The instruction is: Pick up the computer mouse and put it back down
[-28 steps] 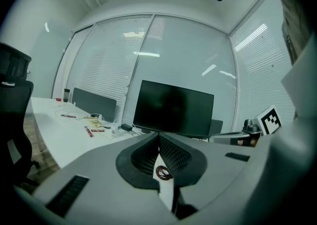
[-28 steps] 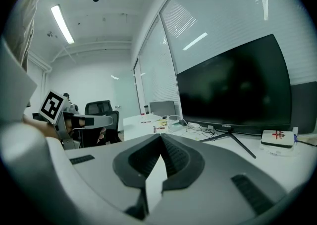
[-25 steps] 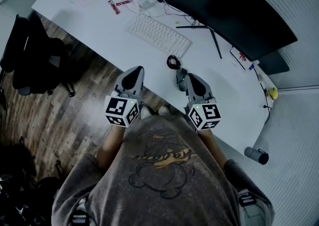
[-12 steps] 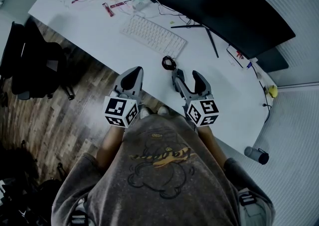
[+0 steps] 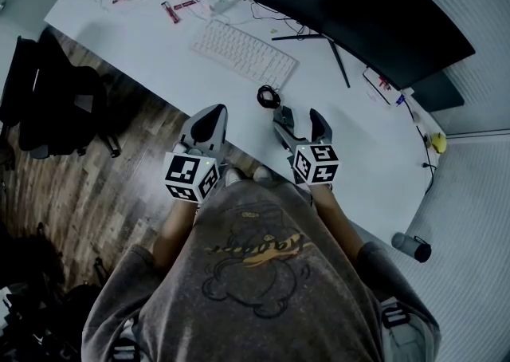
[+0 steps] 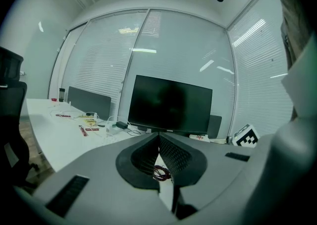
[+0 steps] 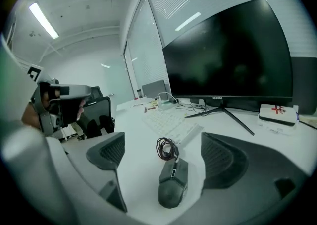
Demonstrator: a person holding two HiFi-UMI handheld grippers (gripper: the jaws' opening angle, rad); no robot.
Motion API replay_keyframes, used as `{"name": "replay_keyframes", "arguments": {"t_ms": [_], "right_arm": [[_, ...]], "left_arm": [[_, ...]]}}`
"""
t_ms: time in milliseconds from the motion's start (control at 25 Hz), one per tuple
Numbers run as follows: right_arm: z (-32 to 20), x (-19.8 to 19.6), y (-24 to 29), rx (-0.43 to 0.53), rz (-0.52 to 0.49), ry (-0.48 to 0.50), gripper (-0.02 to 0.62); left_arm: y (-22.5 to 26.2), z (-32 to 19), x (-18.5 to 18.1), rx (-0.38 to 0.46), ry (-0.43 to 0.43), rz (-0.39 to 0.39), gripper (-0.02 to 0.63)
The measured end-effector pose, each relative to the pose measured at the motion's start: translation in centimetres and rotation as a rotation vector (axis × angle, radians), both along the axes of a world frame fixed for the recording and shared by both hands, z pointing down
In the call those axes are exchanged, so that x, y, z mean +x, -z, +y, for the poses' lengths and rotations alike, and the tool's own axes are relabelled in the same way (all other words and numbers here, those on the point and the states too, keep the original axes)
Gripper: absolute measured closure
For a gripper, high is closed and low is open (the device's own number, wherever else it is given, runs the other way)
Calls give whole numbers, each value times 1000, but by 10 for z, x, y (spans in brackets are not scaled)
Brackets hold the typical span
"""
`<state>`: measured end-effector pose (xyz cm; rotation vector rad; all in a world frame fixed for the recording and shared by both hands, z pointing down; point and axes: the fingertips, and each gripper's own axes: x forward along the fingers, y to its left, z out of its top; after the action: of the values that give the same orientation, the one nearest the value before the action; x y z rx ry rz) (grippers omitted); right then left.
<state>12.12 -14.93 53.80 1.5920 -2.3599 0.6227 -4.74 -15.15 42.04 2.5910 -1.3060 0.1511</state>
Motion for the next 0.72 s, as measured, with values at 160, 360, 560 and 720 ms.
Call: {"name": "replay_keyframes", "arguments": {"t_ms": [160,360,560,720], "right_arm": [[-6,-2,-36,-56,42,12,126],[-11,-3,-82,-133,106,23,140],[-15,0,-118,-208,153,28,157],[-17,-1,-132,-244,165,26,169]], "left_arm": [[-4,3,1,-11,-3,-12,588],[-7,4,-2,-27,11,-19,588],[-10,4,-6,-34,24,-30,588],[-9,2,-7,-33,30,-31,588]]}}
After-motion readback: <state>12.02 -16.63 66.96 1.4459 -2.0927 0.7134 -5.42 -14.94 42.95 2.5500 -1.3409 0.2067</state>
